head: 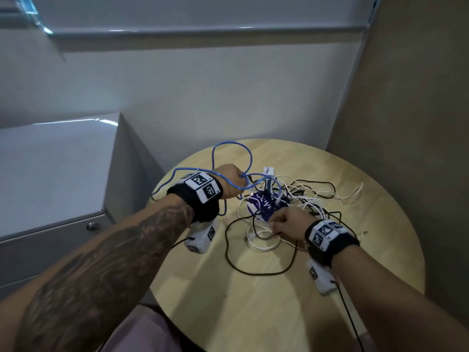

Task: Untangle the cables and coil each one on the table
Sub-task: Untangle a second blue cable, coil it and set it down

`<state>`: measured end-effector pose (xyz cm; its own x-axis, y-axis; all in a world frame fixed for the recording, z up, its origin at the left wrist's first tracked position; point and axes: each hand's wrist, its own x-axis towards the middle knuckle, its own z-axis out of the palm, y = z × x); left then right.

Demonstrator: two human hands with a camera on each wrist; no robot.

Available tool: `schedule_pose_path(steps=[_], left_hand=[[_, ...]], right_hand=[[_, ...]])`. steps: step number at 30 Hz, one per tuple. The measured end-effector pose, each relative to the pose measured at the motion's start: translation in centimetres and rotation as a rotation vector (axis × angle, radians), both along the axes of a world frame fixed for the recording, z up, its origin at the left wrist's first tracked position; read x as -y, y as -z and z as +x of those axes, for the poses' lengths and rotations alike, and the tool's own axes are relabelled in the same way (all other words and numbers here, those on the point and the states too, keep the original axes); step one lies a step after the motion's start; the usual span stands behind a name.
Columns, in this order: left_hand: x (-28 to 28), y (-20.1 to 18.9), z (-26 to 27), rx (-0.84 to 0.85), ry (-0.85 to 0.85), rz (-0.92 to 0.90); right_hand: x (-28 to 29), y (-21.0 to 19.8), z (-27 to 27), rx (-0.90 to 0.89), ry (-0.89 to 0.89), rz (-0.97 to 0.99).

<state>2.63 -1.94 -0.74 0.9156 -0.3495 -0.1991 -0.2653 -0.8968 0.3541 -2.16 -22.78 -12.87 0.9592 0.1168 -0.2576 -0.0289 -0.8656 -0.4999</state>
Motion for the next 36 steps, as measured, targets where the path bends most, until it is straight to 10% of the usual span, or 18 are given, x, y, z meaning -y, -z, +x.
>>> schedule_pose_path(steps=[6,9,15,20,25,28,32,36], left_hand=[[2.2,1.0,-2.6,0.16,0.271,0.385],[2.9,2.2,-2.5,0.051,0.268,0.047],[3.1,3.8,-3.1,-0.077,0.093,-0.535],[2.6,5.6,-3.5,-0.234,-0.276,-1.009],[0.4,7.2,-3.1,-0.508,-0.543,-1.656],[-0.6,7.6,-2.7,-0.579,-0.699,-1.89],[-0.1,7.7,-2.5,-0.625,-0.777,-2.018],[0.7,6.8,-3.0,-0.676,-0.695,-2.088]], right_hand=[[0.5,-5.3,-1.8,0.314,0.357,0.758],[-1.0,-6.7,-3.4,0.344,0.321,0.966],[-2.8,-5.0,-4.4,0.578,0.365,0.786],[-1.6,-8.0,-4.9,0.292,0.621,1.44],[-2.5,-5.5,-4.5,0.348,0.846,1.265],[-2.1,-4.8,-3.9,0.682,1.005,1.128],[-4.4,-5.6,-5.2,0.88,0.427,0.667],[-7.3,-4.0,-5.2,0.32,0.065,0.627]])
